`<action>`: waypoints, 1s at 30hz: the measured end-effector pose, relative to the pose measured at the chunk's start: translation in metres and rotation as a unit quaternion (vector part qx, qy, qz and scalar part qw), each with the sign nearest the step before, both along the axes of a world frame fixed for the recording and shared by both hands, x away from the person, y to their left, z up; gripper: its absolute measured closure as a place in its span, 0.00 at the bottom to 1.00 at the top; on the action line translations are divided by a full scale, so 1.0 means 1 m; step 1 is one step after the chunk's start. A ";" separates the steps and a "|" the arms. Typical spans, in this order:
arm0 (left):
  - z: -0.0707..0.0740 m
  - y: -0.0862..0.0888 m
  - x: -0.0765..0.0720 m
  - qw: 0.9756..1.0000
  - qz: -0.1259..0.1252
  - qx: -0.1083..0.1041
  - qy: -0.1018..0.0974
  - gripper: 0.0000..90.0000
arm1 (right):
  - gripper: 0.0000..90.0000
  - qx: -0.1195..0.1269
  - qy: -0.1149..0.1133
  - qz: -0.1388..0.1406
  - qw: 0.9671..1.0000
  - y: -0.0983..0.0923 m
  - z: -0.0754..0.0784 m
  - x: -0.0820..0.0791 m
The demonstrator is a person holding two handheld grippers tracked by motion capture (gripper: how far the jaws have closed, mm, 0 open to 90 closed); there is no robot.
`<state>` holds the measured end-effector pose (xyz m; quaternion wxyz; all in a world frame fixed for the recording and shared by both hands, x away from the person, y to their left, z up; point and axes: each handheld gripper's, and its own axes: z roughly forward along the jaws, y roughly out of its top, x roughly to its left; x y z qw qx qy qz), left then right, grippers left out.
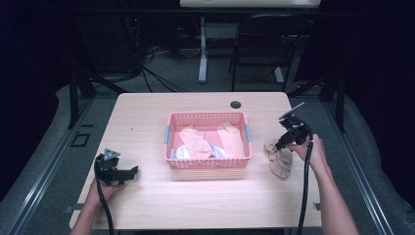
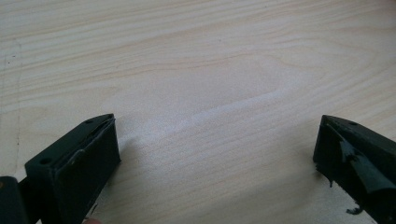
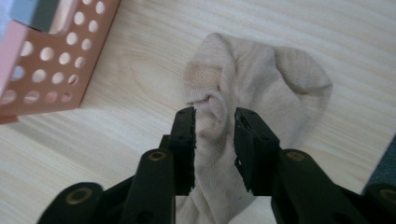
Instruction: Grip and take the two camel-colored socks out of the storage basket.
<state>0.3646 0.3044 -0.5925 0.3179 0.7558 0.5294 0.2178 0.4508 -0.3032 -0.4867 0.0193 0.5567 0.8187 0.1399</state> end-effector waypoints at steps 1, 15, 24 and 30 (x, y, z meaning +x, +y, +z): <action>0.000 0.000 0.000 1.000 0.000 0.000 0.000 0.00 | 0.74 -0.002 -0.002 0.003 1.000 0.000 0.004 -0.001; 0.000 0.000 0.000 1.000 0.000 0.000 0.000 0.00 | 0.17 -0.008 -0.023 0.009 1.000 -0.009 0.037 -0.042; 0.000 0.000 0.000 1.000 0.000 0.000 0.000 0.00 | 0.07 -0.009 -0.037 0.014 0.999 -0.027 0.023 -0.082; 0.000 0.000 0.000 1.000 0.001 0.000 0.000 0.00 | 0.06 -0.001 -0.034 0.002 0.999 -0.037 -0.003 -0.084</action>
